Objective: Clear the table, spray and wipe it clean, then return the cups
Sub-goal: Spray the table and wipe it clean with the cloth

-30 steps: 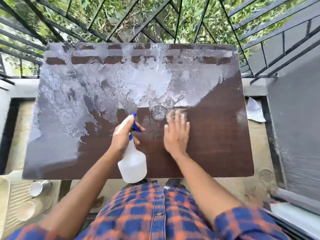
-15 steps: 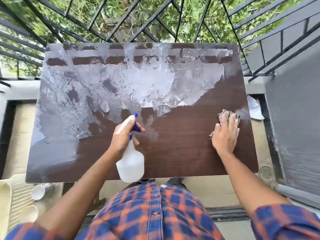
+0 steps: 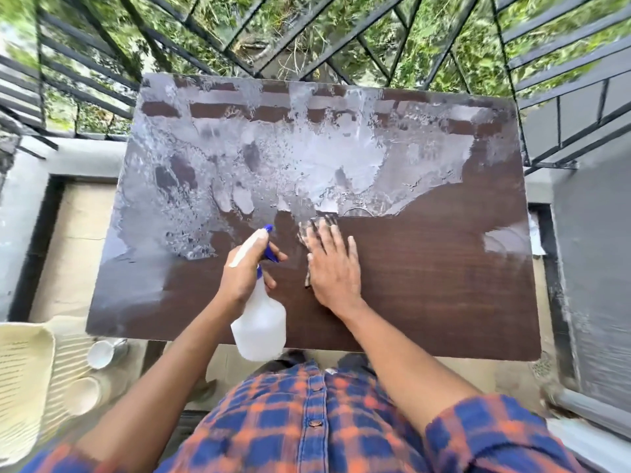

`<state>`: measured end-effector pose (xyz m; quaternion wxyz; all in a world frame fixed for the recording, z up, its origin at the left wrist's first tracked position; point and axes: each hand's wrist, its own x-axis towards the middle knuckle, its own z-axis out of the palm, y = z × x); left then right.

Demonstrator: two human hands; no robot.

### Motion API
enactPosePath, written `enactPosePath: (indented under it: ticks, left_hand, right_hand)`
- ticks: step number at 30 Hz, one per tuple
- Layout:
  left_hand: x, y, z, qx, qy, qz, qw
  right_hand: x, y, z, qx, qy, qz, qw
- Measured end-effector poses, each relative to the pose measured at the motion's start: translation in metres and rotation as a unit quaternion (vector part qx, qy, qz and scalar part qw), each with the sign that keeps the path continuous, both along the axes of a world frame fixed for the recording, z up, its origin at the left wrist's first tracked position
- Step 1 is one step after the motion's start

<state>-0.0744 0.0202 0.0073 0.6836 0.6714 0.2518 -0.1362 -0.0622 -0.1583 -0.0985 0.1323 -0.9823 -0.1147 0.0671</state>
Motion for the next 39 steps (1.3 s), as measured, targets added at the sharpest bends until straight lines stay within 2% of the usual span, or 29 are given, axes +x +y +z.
enactPosePath:
  ticks: [3, 6, 10, 13, 17, 19, 21, 23, 27, 29, 31, 33, 35, 39]
  left_hand:
    - [0.002, 0.009, -0.003, -0.006, 0.003, -0.008, 1.000]
    - [0.005, 0.016, -0.002, -0.014, -0.002, -0.009, 1.000]
    - [0.006, 0.027, 0.000, -0.011, -0.007, -0.014, 1.000]
    - [0.006, 0.033, 0.001, 0.004, -0.006, -0.020, 1.000]
    - [0.006, 0.041, 0.002, 0.006, -0.007, -0.020, 1.000]
    - [0.007, 0.043, 0.003, 0.004, -0.005, -0.018, 1.000]
    - [0.007, 0.046, 0.002, 0.006, -0.001, -0.020, 1.000]
    - [0.007, 0.048, 0.001, 0.012, 0.003, -0.025, 1.000]
    - [0.003, 0.051, 0.000, 0.018, 0.007, -0.006, 1.000]
    - [-0.001, 0.053, -0.001, 0.018, 0.006, 0.013, 1.000]
    - [-0.006, 0.056, 0.000, 0.016, 0.006, 0.035, 0.999]
    - [-0.009, 0.056, 0.002, 0.025, 0.007, 0.062, 0.998]
    - [-0.014, 0.056, 0.004, 0.040, 0.007, 0.090, 0.995]
    - [-0.025, 0.056, 0.005, 0.044, -0.004, 0.123, 0.991]
  right_hand:
    - [0.013, -0.071, -0.006, -0.028, -0.001, -0.121, 0.992]
    - [0.032, -0.139, -0.003, -0.032, 0.006, -0.267, 0.963]
    - [0.074, -0.133, 0.005, -0.043, 0.029, -0.332, 0.942]
    - [0.087, -0.063, 0.009, -0.054, 0.027, -0.239, 0.969]
    - [0.052, 0.040, 0.010, -0.003, 0.034, -0.072, 0.997]
    - [0.024, 0.050, 0.009, 0.005, 0.031, -0.015, 0.999]
    - [0.007, 0.025, 0.006, -0.012, 0.020, 0.020, 1.000]
    - [0.002, -0.018, 0.004, -0.035, 0.005, 0.005, 0.999]
    - [0.030, -0.102, 0.004, -0.049, 0.019, -0.189, 0.981]
    - [0.054, -0.109, 0.002, -0.044, 0.027, -0.256, 0.965]
    - [0.073, -0.083, 0.003, -0.038, 0.022, -0.276, 0.960]
    - [0.086, -0.038, 0.004, -0.024, 0.023, -0.226, 0.974]
    - [0.084, 0.015, 0.005, 0.004, 0.032, -0.129, 0.991]
    - [0.032, 0.081, 0.006, 0.058, 0.025, 0.034, 0.997]
